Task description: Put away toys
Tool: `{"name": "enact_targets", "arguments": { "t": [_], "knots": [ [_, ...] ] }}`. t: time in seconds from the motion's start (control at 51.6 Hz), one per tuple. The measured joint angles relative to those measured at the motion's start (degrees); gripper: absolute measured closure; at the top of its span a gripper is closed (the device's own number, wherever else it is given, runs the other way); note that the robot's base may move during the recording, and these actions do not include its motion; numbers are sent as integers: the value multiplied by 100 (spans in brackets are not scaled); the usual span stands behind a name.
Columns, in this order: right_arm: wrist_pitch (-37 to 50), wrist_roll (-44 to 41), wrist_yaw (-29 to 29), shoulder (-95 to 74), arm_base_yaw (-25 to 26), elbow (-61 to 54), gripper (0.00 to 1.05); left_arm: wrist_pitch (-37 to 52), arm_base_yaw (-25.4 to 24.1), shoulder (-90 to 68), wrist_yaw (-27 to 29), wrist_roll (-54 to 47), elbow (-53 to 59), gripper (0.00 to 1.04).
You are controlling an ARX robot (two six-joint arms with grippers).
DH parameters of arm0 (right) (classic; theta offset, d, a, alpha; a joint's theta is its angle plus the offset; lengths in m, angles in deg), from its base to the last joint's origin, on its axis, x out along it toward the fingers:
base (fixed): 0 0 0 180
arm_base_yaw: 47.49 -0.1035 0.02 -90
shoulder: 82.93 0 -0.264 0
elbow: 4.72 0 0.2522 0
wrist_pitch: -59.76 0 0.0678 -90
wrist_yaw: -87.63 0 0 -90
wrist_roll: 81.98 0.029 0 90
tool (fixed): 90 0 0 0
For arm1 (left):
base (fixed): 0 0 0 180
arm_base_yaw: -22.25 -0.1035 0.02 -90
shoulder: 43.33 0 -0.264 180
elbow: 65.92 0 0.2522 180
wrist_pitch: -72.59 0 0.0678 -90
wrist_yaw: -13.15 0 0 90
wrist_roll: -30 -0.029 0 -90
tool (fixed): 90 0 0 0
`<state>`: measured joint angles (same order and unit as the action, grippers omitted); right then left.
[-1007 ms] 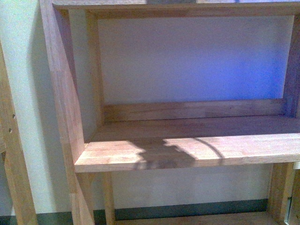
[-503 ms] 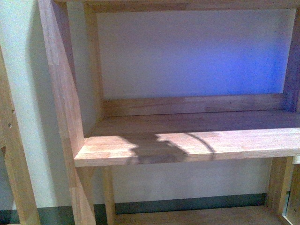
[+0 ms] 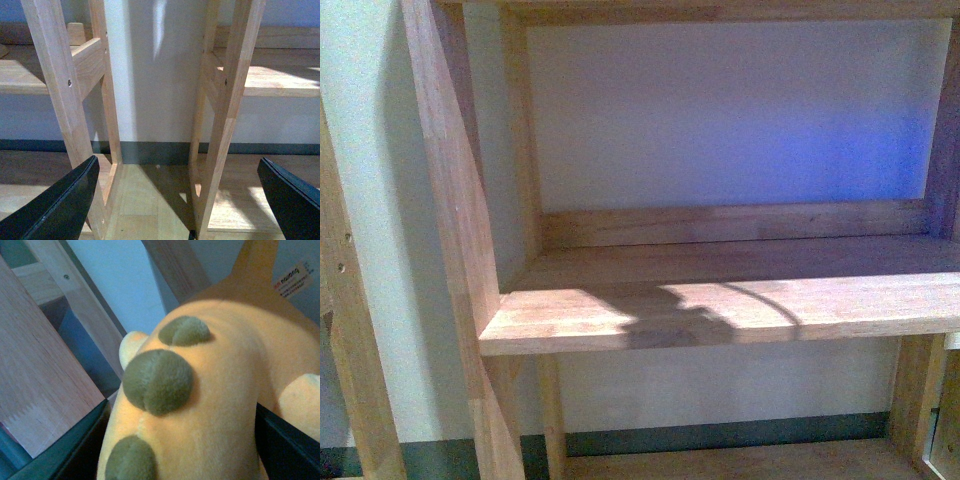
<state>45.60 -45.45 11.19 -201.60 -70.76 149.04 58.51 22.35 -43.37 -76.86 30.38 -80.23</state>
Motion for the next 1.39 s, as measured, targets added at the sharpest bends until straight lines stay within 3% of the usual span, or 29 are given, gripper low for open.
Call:
{"name": "enact_targets", "arguments": {
  "t": [0.039, 0.445, 0.775, 1.394],
  "knots": [
    [72, -37, 31, 146, 44, -175, 5, 0, 0, 0, 0, 0, -2, 6],
    [1123, -299, 138, 1698, 367, -2105, 6, 0, 0, 0, 0, 0, -2, 6],
    [1727, -905, -201, 3585, 501, -4485, 6, 0, 0, 0, 0, 0, 0, 6],
    [1751, -2192, -890, 7589, 1239, -9372, 6, 0, 0, 0, 2, 0, 0, 6]
  ]
}}
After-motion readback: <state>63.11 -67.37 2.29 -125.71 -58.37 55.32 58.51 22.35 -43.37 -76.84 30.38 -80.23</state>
